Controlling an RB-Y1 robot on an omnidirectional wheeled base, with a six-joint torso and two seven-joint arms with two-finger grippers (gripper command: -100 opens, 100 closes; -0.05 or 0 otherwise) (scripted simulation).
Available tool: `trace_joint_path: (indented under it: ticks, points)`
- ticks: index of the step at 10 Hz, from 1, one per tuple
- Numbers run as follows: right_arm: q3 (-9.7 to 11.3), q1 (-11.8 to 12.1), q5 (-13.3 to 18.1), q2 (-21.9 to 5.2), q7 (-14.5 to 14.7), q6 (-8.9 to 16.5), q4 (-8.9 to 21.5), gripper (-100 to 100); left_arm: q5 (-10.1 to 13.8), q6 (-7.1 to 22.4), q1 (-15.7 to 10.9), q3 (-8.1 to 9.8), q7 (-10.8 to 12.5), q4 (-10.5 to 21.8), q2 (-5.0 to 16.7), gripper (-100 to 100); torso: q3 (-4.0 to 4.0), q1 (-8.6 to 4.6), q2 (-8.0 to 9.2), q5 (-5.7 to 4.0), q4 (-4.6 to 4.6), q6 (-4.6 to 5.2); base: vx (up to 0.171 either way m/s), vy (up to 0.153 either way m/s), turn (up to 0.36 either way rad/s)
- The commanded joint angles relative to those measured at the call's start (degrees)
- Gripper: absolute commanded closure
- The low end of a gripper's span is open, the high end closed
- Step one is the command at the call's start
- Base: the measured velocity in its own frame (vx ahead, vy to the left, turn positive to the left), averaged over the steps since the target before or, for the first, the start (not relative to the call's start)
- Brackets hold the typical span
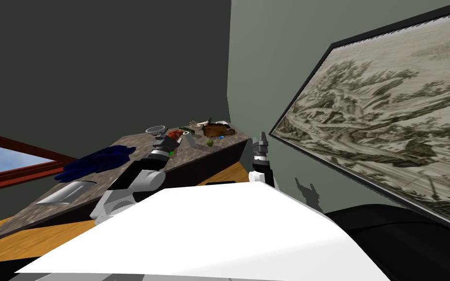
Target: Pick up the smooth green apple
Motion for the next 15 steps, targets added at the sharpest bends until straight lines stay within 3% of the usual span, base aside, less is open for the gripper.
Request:
trace_joint_path:
  ticks: [1,3,4,6,7,9,10,12,13,15]
  points:
    - [0.0,0.0,0.0,0.0,0.0,0.0,0.0,0,1.06,2.86,-0.5,0.76,2.19,0.23,1.09,-100,0.0,0.0,0.0,0.0,0.0,0.0,0.015,-0.025,0.025]
    - [0.0,0.0,0.0,0.0,0.0,0.0,0.0,0,1.06,4.98,-0.5,0.76,2.19,0.23,1.09,-100,-0.02,-0.05,-0.03,-0.01,-0.01,0.0,0.014,-0.026,0.014]
    - [0.0,0.0,0.0,0.0,0.0,0.0,0.0,0,2.09,7.09,-1.03,1.55,4.37,0.56,2.08,-100,0.0,-0.03,-0.01,-0.01,0.0,0.0,0.014,-0.039,0.02]
    - [0.0,0.0,0.0,0.0,0.0,0.0,0.0,0,2.09,9.34,-1.03,1.55,4.37,0.56,2.08,-100,-0.01,-0.09,-0.02,-0.02,-0.01,0.0,0.013,-0.029,0.01]
    - [0.0,0.0,0.0,0.0,0.0,0.0,0.0,0,3.1,11.39,-1.57,2.39,6.58,0.95,2.99,-100,-0.01,-0.02,-0.01,-0.01,0.0,0.0,0.017,-0.035,0.012]
    - [0.0,0.0,0.0,0.0,0.0,0.0,0.0,0,3.1,13.74,-1.57,2.39,6.58,0.95,2.99,-100,-0.02,-0.07,-0.04,-0.02,-0.01,0.0,0.016,-0.026,0.006]
    - [0.0,0.0,0.0,0.0,0.0,0.0,0.0,0,4.1,15.95,-2.12,3.27,8.8,1.4,3.83,-100,-0.01,-0.01,-0.02,-0.01,0.0,0.0,0.014,-0.035,0.003]
    - [0.0,0.0,0.0,0.0,0.0,0.0,0.0,0,4.1,18.17,-2.12,3.27,8.8,1.4,3.83,-100,-0.02,-0.08,-0.04,-0.02,-0.01,0.0,0.02,-0.03,0.004]
    - [0.0,0.0,0.0,0.0,0.0,0.0,0.0,0,5.06,20.52,-2.67,4.19,11.03,1.91,4.58,-100,-0.01,-0.03,-0.02,-0.01,-0.01,0.0,0.027,-0.045,-0.006]
    - [0.0,0.0,0.0,0.0,0.0,0.0,0.0,0,5.06,22.61,-2.67,4.19,11.03,1.91,4.58,-100,-0.04,-0.1,-0.06,-0.02,-0.01,0.0,0.016,-0.033,0.002]
